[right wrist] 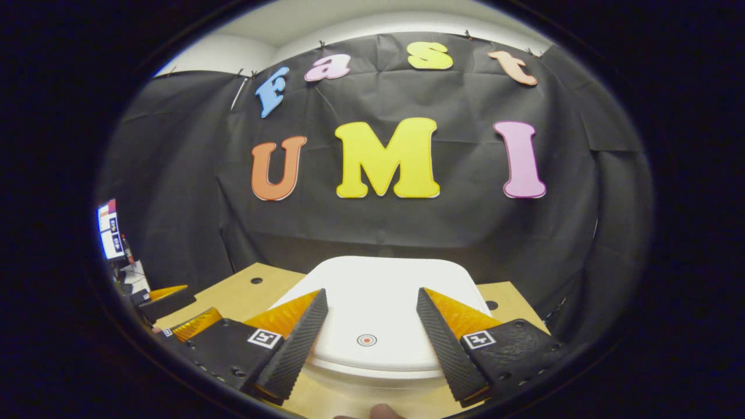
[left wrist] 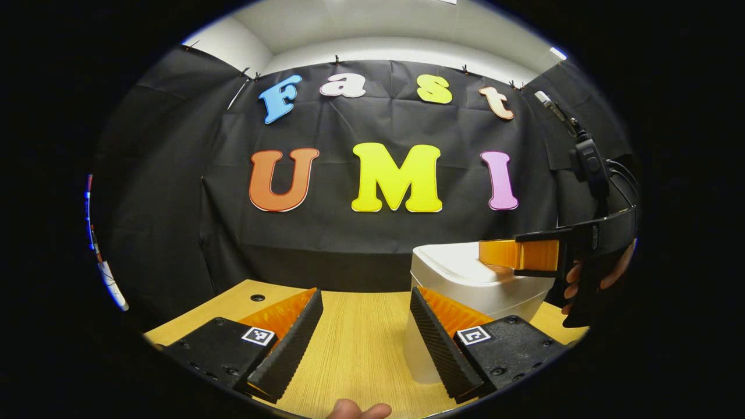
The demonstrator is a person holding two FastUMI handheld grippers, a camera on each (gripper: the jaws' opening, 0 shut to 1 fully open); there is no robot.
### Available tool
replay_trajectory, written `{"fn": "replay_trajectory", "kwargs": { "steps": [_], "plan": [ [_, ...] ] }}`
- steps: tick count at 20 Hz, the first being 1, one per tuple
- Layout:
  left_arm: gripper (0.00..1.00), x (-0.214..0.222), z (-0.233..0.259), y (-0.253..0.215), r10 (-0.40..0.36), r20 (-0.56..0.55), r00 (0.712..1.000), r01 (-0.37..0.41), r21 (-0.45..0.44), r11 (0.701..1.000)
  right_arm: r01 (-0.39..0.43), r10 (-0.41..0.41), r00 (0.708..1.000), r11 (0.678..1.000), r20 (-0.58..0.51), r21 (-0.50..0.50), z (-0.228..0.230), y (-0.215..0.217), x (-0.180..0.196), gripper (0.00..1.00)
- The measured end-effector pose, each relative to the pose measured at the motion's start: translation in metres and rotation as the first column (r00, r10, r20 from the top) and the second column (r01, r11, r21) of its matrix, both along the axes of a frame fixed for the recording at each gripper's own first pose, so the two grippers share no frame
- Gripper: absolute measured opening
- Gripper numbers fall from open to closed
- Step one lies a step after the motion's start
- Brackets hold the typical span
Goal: Press the lid of the desktop garbage bin to open it, pick up the crumpled paper on the desktop and throw it into the bin, then pick up the pop can on the desktop and drop it into the bin, and finally close the garbage bin lid.
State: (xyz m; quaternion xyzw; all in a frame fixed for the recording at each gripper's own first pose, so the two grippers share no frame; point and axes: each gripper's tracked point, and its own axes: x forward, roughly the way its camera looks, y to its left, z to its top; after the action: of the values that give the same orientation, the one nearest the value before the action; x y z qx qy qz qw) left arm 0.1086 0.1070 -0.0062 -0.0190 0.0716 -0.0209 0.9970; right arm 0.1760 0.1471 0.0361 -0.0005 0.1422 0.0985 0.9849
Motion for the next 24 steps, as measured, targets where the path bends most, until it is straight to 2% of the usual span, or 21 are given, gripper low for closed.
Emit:
{"fn": "replay_trajectory", "kwargs": {
  "steps": [4,9,13,16,18,20,24],
  "plan": [
    [0.98,-0.002,-0.002,0.001,0.007,-0.001,1.000,-0.007,0.012,1.000,0.005,-0.002,0.996,0.999,0.090,-0.041,-0.007,0.003,-0.003,0.97],
    [0.97,-0.006,0.004,-0.006,0.004,0.018,1.000,-0.004,0.008,1.000,0.004,0.000,0.994,0.999,0.109,-0.033,-0.007,0.003,-0.002,0.98],
    [0.97,-0.015,0.004,-0.005,0.031,0.026,0.999,-0.031,-0.027,0.999,0.011,-0.010,0.973,1.000,0.232,-0.001,0.007,0.004,-0.001,0.97],
    [0.98,-0.022,-0.001,-0.001,0.052,0.003,0.999,-0.052,-0.038,0.998,0.028,-0.033,0.976,0.999,0.217,0.023,0.008,0.001,-0.001,0.95],
    [0.98,-0.025,0.004,0.003,0.072,0.012,0.997,-0.072,-0.027,0.997,0.034,-0.042,0.985,0.998,0.170,0.052,-0.001,0.000,-0.003,0.96],
    [0.97,-0.027,0.009,0.000,0.075,0.027,0.997,-0.074,-0.023,0.997,0.036,-0.042,0.984,0.999,0.171,0.038,-0.003,-0.001,-0.003,0.99],
    [0.97,-0.026,0.013,-0.007,0.061,0.035,0.998,-0.061,-0.024,0.998,0.005,-0.003,0.995,1.000,0.096,-0.026,-0.012,0.001,-0.006,0.99]
  ]
}}
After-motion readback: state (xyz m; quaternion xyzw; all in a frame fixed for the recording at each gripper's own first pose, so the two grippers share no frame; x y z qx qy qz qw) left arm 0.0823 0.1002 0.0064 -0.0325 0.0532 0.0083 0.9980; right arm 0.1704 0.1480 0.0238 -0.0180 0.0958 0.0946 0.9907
